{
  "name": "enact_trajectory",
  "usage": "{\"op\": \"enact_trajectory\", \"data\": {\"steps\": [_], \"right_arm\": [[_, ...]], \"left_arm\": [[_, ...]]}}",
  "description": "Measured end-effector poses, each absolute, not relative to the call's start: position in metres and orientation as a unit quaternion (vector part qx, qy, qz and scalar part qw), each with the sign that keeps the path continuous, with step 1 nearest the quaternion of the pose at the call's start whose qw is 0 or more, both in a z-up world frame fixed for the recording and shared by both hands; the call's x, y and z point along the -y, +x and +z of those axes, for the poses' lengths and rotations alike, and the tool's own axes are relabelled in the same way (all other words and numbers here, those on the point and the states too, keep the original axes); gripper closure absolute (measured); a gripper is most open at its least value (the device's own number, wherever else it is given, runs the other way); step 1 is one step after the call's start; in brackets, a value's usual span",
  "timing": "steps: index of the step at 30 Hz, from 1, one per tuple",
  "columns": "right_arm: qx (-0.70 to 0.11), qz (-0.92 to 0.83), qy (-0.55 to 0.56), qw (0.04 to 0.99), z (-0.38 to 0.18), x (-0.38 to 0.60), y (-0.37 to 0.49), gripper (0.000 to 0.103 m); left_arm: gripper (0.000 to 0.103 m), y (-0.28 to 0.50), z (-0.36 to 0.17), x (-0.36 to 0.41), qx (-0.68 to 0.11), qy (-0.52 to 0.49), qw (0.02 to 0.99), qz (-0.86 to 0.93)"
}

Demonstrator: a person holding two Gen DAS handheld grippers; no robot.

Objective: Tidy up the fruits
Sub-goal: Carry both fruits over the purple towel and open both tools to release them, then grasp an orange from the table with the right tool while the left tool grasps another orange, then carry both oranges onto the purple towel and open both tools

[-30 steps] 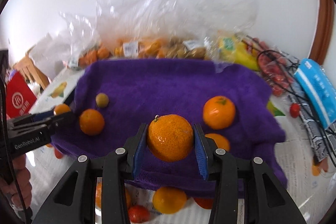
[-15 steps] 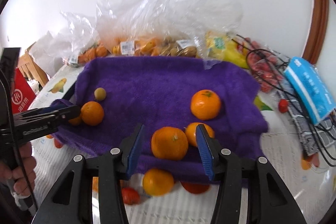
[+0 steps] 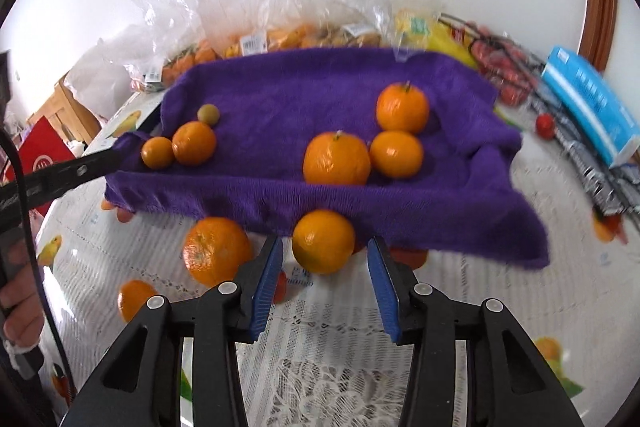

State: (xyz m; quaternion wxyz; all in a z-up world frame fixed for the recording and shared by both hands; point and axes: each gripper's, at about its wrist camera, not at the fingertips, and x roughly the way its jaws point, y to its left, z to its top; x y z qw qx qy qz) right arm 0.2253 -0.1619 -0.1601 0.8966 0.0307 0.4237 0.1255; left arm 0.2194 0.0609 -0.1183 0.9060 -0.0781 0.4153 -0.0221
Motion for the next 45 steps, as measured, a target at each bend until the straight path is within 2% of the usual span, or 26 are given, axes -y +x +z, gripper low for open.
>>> {"op": "enact_trajectory", "data": {"steps": [3,5,21,23,25,26,27,28,36,45], "right_arm": [[-0.425,0.120,0.041,0.896,-0.166,0.164,0.229,0.059],[-0.432,0.122,0.051,0.892,-0.171,0.166,0.233,0.068],[-0.401,0.090,0.041,0.911,-0.145,0.202,0.180,0.068],[-0.398,0.086,0.041,0.912,-0.144,0.208,0.172,0.068],[-0.396,0.082,0.039,0.914,-0.143,0.212,0.165,0.068],[-0.394,0.079,0.037,0.915,-0.142,0.215,0.161,0.068],[-0.393,0.078,0.037,0.916,-0.142,0.217,0.158,0.068],[-0.392,0.077,0.038,0.916,-0.142,0.220,0.156,0.068],[-0.388,0.079,0.045,0.917,-0.139,0.224,0.150,0.068],[-0.355,0.096,0.042,0.929,-0.097,0.210,0.172,0.068]], "left_arm": [[0.038,0.209,-0.124,-0.068,-0.425,-0.081,0.902,-0.019],[0.038,0.204,-0.128,-0.069,-0.429,-0.086,0.899,-0.021],[0.038,0.164,-0.146,0.002,-0.451,-0.061,0.882,-0.122],[0.040,0.164,-0.152,0.008,-0.458,-0.061,0.879,-0.117],[0.047,0.164,-0.156,0.011,-0.463,-0.063,0.877,-0.113],[0.053,0.163,-0.155,0.013,-0.457,-0.058,0.881,-0.108],[0.067,0.163,-0.155,0.015,-0.458,-0.053,0.881,-0.107],[0.071,0.164,-0.156,0.018,-0.463,-0.046,0.878,-0.108],[0.071,0.165,-0.147,0.016,-0.461,-0.046,0.881,-0.098],[0.071,0.181,-0.105,-0.005,-0.433,-0.055,0.897,-0.071]]}}
